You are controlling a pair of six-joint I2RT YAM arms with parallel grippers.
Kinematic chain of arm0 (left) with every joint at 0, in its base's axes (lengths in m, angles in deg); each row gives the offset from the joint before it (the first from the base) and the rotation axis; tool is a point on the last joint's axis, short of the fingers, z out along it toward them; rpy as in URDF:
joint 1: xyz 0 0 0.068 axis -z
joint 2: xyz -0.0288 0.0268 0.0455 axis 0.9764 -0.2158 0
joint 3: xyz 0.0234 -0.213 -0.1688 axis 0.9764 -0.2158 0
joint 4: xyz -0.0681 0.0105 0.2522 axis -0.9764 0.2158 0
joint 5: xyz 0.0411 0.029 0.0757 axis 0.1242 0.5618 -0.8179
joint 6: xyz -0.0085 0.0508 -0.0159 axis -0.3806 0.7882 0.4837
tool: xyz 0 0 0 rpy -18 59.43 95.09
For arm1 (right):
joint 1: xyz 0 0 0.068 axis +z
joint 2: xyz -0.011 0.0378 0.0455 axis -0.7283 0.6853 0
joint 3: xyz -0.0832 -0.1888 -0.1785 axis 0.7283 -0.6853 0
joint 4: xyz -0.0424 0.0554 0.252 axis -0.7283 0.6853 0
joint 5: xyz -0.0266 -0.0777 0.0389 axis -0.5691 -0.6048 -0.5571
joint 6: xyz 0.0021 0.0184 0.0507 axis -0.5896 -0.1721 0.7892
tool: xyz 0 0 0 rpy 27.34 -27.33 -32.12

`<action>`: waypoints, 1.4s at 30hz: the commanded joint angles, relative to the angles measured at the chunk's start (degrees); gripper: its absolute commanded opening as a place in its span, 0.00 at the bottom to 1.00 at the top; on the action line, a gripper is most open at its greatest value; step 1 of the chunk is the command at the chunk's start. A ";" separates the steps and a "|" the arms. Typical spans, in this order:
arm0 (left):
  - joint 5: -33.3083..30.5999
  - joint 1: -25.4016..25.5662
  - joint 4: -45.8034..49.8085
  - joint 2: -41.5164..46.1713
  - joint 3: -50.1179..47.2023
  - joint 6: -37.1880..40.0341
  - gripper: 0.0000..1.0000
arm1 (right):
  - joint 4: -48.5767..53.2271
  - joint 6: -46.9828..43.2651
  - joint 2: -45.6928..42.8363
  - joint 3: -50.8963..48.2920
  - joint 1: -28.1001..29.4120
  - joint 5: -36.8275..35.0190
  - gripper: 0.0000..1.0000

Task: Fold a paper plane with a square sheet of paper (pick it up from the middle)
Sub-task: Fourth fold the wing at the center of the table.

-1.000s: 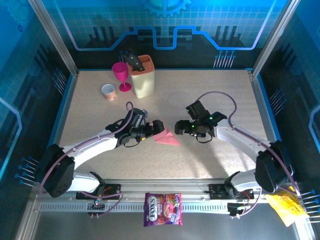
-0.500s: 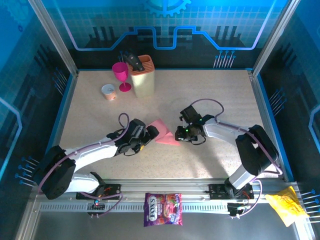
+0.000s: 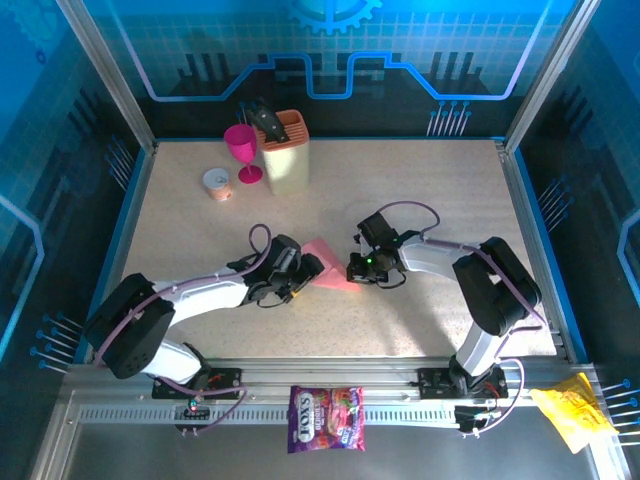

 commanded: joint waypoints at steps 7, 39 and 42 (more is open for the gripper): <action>1.58 0.35 -3.46 -3.94 2.08 -0.18 0.50 | -4.12 1.25 3.42 -1.36 -1.99 3.19 0.06; -3.43 0.35 2.17 -7.06 2.88 -1.60 0.38 | -6.43 1.76 5.29 -4.01 -3.45 4.33 0.00; -3.61 0.32 1.93 -7.30 2.96 -1.09 0.38 | -6.43 1.67 5.28 -3.97 -3.53 4.39 0.00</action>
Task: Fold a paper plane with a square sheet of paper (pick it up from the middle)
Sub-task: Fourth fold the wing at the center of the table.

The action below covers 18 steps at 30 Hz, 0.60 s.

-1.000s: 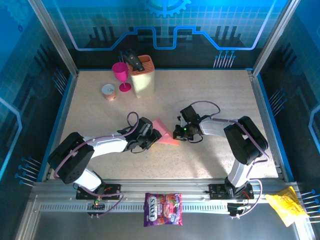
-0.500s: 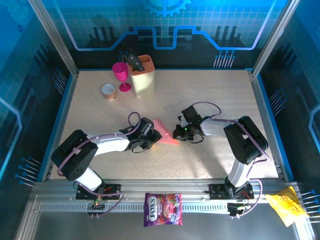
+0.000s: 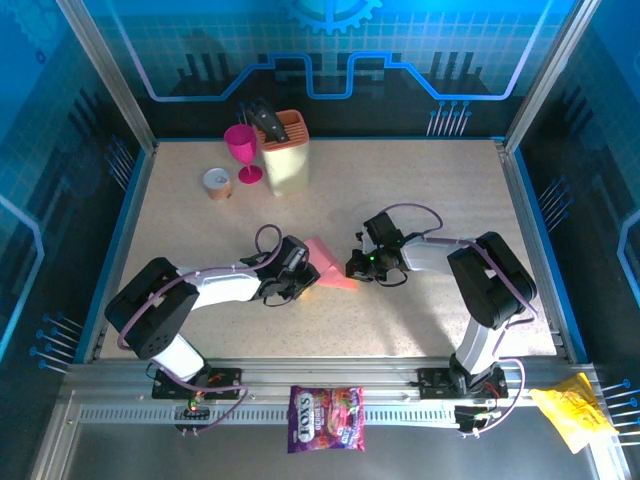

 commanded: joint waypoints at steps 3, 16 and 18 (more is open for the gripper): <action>-1.57 0.13 1.30 -0.26 1.04 0.23 0.36 | 1.88 0.20 2.73 -1.70 -0.82 -1.25 0.00; -0.05 -1.54 -0.35 -1.64 3.23 3.80 0.31 | 1.77 0.01 2.72 -1.86 -1.02 -1.05 0.00; 0.03 -1.71 -0.51 -1.67 3.23 4.14 0.31 | 1.77 0.03 2.71 -1.88 -0.95 -1.05 0.00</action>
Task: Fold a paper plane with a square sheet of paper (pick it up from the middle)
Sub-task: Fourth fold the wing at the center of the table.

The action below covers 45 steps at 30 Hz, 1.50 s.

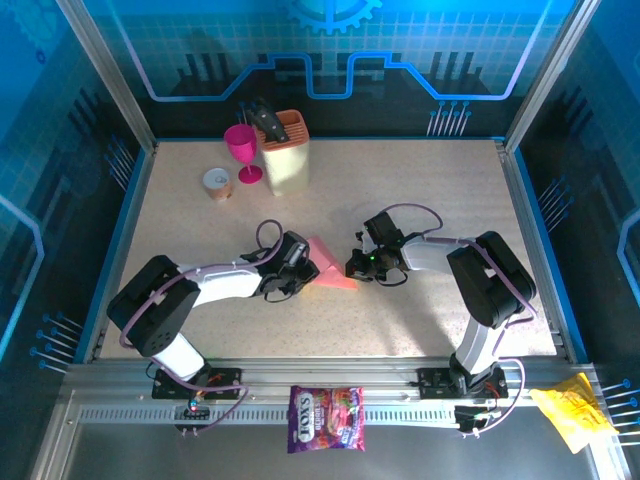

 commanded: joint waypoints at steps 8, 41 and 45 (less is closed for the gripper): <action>0.22 -0.58 1.23 0.23 -0.01 -0.30 0.30 | 2.14 0.14 2.48 -1.83 -0.74 -1.84 0.00; 2.68 0.39 -2.26 -5.33 4.86 1.38 0.28 | 2.45 -0.30 2.72 -1.54 -0.87 -1.50 0.00; 3.39 0.36 -3.33 -5.21 4.80 1.29 0.28 | 2.33 -0.39 2.72 -1.62 -0.87 -1.48 0.00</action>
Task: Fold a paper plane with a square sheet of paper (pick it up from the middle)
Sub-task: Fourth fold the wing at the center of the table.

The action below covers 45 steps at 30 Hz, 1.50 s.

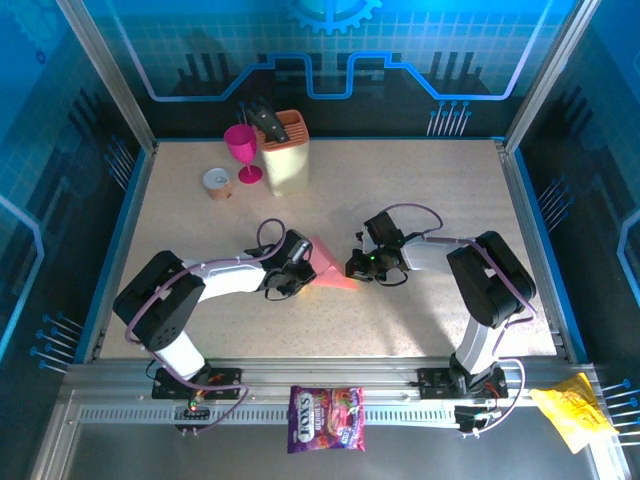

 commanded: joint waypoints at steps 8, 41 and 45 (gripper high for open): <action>4.42 0.36 -10.97 -2.43 1.10 0.78 0.28 | 2.09 -0.28 2.53 -1.76 -0.73 -1.69 0.00; 1.47 -1.45 -4.85 3.43 0.71 6.14 0.27 | 2.03 -0.46 2.36 -1.96 -0.76 -1.64 0.00; 1.54 -2.54 -3.57 4.24 1.06 7.66 0.27 | 2.01 -0.37 2.40 -1.94 -0.74 -1.76 0.00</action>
